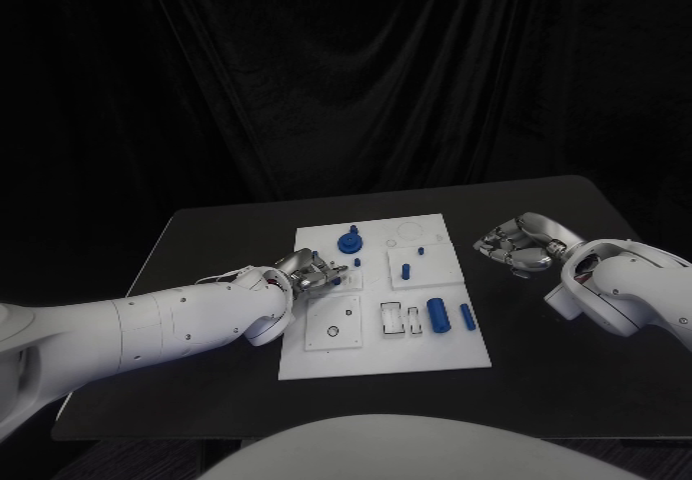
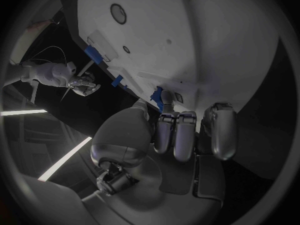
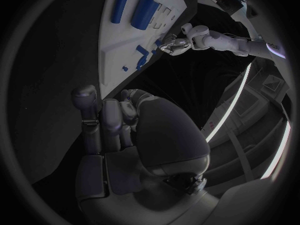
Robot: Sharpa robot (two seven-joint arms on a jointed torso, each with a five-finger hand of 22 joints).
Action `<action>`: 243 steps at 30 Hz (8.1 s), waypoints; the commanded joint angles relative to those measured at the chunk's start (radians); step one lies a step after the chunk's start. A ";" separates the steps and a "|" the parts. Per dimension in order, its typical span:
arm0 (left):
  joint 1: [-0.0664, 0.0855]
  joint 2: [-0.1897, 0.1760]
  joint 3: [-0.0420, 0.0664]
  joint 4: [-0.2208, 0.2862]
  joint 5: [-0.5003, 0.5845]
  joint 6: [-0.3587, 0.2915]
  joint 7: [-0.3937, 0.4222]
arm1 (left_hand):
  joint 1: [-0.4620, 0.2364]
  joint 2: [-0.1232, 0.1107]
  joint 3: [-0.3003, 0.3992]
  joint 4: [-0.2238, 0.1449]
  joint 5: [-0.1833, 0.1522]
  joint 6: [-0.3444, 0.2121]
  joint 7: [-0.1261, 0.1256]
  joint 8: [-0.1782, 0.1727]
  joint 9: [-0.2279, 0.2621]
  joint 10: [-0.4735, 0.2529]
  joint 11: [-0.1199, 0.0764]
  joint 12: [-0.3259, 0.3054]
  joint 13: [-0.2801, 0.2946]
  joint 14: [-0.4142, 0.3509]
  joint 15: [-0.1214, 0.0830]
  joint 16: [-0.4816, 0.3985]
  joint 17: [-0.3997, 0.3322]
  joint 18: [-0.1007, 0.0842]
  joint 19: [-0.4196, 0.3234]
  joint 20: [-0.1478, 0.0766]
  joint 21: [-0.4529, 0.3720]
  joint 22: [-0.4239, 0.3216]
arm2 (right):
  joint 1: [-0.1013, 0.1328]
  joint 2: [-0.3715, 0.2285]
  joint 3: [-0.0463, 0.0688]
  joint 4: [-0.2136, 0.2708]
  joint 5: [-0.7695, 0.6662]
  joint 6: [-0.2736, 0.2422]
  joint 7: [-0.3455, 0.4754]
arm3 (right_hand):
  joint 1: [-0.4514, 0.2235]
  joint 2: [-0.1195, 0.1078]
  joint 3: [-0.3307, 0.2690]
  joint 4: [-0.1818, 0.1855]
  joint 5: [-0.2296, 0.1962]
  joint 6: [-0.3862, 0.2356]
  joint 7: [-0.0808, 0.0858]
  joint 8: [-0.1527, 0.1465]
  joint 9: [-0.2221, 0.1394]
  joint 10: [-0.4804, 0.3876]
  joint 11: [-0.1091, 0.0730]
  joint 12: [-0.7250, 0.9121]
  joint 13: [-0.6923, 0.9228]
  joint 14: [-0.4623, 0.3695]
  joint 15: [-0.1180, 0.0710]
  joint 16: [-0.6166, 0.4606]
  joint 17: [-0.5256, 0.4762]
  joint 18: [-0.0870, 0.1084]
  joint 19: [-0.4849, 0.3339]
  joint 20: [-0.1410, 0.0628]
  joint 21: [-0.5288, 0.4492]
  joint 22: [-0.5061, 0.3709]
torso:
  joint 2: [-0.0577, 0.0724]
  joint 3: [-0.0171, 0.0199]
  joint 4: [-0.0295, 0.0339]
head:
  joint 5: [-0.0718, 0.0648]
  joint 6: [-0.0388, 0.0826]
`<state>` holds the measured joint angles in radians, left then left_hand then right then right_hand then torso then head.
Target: Assemble the parts on the task board
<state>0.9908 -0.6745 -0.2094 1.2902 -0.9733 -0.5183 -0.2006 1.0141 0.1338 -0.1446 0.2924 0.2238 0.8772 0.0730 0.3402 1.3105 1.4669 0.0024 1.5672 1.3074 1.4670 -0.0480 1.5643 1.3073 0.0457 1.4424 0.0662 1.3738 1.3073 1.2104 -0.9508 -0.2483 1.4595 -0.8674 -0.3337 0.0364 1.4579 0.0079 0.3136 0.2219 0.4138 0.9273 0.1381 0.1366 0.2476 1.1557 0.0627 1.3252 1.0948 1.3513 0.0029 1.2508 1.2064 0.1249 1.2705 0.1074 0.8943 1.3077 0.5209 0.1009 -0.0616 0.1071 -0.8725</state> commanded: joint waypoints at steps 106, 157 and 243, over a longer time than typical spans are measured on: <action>0.234 0.078 -0.002 -0.222 -0.046 0.506 -0.286 | 0.135 0.001 -0.016 -0.003 -0.063 0.035 -0.001 -0.098 -0.098 0.104 0.002 0.004 0.263 0.104 0.002 0.006 0.263 -0.001 0.027 -0.001 0.025 0.203 | -0.016 0.004 0.001 0.012 0.000 -0.122 0.213 | -0.035 -0.017 0.009 0.029 -0.001 -0.005 0.006 0.003 0.000 -0.028 0.004 -0.012 -0.020 -0.022 0.001 -0.015 -0.018 0.005 -0.012 0.005 -0.012 0.089 | 0.000 -0.0002 -0.0015 | 0.029 0.000; 0.190 0.145 -0.001 -0.324 -0.045 0.516 -0.188 | 0.210 0.008 0.032 -0.016 0.034 -0.001 0.015 -0.161 -0.141 0.104 0.017 0.004 0.263 0.104 0.016 0.006 0.263 0.007 0.004 0.012 -0.009 0.193 | -0.019 0.014 0.001 0.006 0.000 -0.084 0.168 | -0.023 -0.016 0.018 0.018 0.010 -0.003 0.006 0.005 0.001 -0.025 0.004 -0.010 -0.016 -0.020 0.000 -0.011 -0.015 0.006 -0.011 0.004 -0.014 0.089 | -0.001 -0.0008 -0.0004 | 0.021 0.000; 0.159 0.156 -0.001 -0.348 -0.045 0.473 -0.164 | 0.250 -0.134 0.426 -0.064 0.276 0.043 -0.015 -0.116 -0.066 0.104 -0.008 0.004 0.263 0.104 -0.005 0.006 0.263 0.006 0.006 -0.006 -0.006 0.195 | -0.020 0.016 0.001 -0.005 0.000 -0.032 0.104 | 0.004 -0.006 0.044 -0.013 0.026 -0.002 0.007 0.008 0.003 -0.029 0.004 -0.012 -0.021 -0.020 0.000 -0.011 -0.017 0.009 -0.015 0.002 -0.030 0.086 | -0.001 -0.0006 0.0001 | 0.021 0.000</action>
<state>1.1510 -0.5165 -0.2114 0.9338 -1.0197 -0.0131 -0.3723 1.2643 0.0095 0.2767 0.2276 0.4996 0.9236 0.0631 0.2186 1.2440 1.4688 0.0006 1.5712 1.3080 1.4670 -0.0484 1.5643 1.3074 0.0457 1.4477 0.0639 1.3627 1.3073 1.1925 -0.9348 -0.2482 1.4551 -0.8674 -0.3757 0.1583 1.4516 0.0015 0.3577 0.2137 0.4336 0.9238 0.1416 0.1403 0.2497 1.1306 0.0663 1.3175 1.0747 1.3335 0.0064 1.2359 1.1902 0.1247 1.2634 0.1073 0.8710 1.3073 0.5204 0.1003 -0.0615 0.1267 -0.8725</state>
